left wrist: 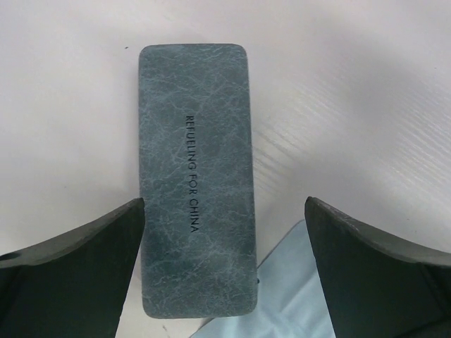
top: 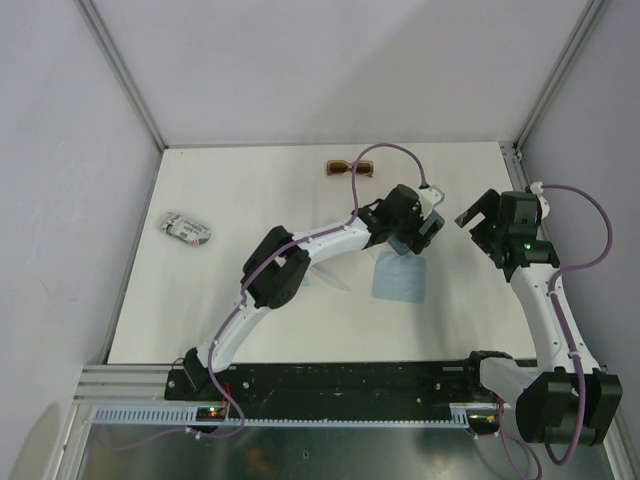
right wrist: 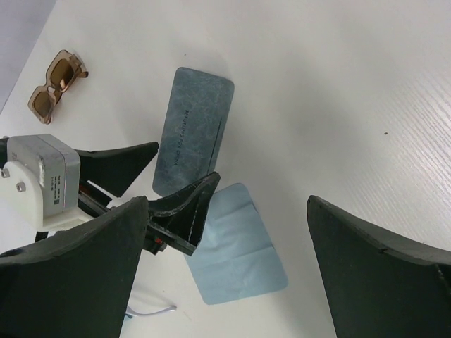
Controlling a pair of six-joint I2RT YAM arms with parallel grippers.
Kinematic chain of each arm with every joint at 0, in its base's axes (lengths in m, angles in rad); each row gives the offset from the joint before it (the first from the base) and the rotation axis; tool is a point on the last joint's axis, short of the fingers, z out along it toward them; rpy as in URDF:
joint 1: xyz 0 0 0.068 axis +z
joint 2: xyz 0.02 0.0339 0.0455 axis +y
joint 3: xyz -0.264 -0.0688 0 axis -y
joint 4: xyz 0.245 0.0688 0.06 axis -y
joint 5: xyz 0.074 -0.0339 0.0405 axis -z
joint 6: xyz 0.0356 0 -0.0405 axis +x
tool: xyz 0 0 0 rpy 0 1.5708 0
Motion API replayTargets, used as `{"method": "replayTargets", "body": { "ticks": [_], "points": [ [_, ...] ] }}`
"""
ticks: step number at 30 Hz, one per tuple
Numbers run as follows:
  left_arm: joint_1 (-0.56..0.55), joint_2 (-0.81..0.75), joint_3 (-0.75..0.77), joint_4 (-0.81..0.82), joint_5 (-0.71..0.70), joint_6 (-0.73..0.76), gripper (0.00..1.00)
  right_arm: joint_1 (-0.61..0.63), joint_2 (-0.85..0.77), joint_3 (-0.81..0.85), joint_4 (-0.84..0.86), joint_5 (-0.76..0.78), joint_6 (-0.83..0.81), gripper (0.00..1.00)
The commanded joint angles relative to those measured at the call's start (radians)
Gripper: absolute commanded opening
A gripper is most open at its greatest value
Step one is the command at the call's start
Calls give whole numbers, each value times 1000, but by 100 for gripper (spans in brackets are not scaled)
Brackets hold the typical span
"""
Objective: Organize the sunglasses
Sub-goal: Pick up the sunglasses case from the center of the board, then pass from the left arm to the right
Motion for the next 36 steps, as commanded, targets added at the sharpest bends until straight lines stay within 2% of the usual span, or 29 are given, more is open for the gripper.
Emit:
{"method": "replayTargets", "body": {
  "ticks": [1,5,9,11,17,21,23,27,32,36],
  "points": [
    [8,16,30,9,-54,26,100,-6,-8,-1,44,-26,-14,99],
    [7,32,32,9,-121,26,98,-7,-4,-1,47,-34,-11,99],
    [7,50,42,8,-132,37,96,-7,-4,-1,48,-35,-12,99],
    [7,58,47,8,-129,37,92,-8,-6,-1,49,-37,-12,99],
    [16,39,53,10,-105,14,47,-12,-6,-1,51,-37,-13,99],
    [64,-17,44,10,40,-106,28,-12,10,-2,54,-51,-23,99],
    [117,-46,31,13,150,-214,24,-12,14,-7,71,-88,-43,99],
    [235,-103,-25,71,413,-437,20,-16,-13,-59,173,-226,-51,99],
    [303,-245,-177,220,550,-600,19,-17,-44,-157,404,-439,-19,99],
    [356,-353,-391,523,664,-841,20,-5,-47,-194,578,-571,1,99]
  ]
}}
